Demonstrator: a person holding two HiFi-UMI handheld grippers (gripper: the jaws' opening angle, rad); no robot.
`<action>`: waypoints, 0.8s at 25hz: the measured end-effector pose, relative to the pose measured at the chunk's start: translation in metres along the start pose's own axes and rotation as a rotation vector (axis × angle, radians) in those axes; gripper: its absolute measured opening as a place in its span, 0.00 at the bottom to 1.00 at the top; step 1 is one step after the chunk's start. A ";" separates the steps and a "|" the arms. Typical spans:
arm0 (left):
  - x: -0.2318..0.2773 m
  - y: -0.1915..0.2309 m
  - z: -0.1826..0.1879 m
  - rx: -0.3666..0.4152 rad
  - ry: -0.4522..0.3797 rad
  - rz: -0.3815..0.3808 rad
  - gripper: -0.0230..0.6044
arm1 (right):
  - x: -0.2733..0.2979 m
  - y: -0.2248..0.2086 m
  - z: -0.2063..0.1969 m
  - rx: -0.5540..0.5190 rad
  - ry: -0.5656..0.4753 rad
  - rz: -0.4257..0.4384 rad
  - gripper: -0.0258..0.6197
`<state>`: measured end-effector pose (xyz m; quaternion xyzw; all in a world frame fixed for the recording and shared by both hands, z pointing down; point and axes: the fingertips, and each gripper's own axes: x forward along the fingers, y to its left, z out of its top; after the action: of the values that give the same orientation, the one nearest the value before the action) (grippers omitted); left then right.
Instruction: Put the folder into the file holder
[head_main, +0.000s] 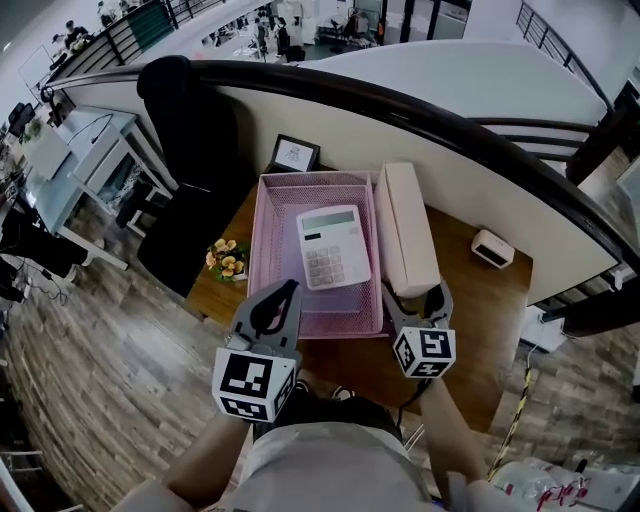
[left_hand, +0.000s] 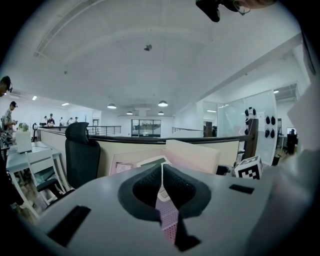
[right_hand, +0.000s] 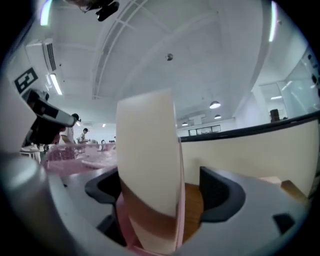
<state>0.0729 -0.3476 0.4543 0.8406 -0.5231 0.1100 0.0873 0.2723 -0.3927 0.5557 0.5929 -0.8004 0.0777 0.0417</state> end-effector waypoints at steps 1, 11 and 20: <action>-0.002 -0.001 0.003 0.000 -0.004 -0.003 0.06 | -0.005 0.000 0.014 0.004 -0.022 0.004 0.77; -0.028 0.003 0.048 0.034 -0.052 -0.014 0.06 | -0.049 0.018 0.151 0.034 -0.171 0.020 0.74; -0.057 0.023 0.113 0.184 -0.142 -0.002 0.06 | -0.094 0.072 0.259 -0.194 -0.286 0.040 0.65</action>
<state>0.0381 -0.3381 0.3311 0.8512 -0.5150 0.0977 -0.0272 0.2377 -0.3282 0.2802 0.5749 -0.8137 -0.0839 -0.0171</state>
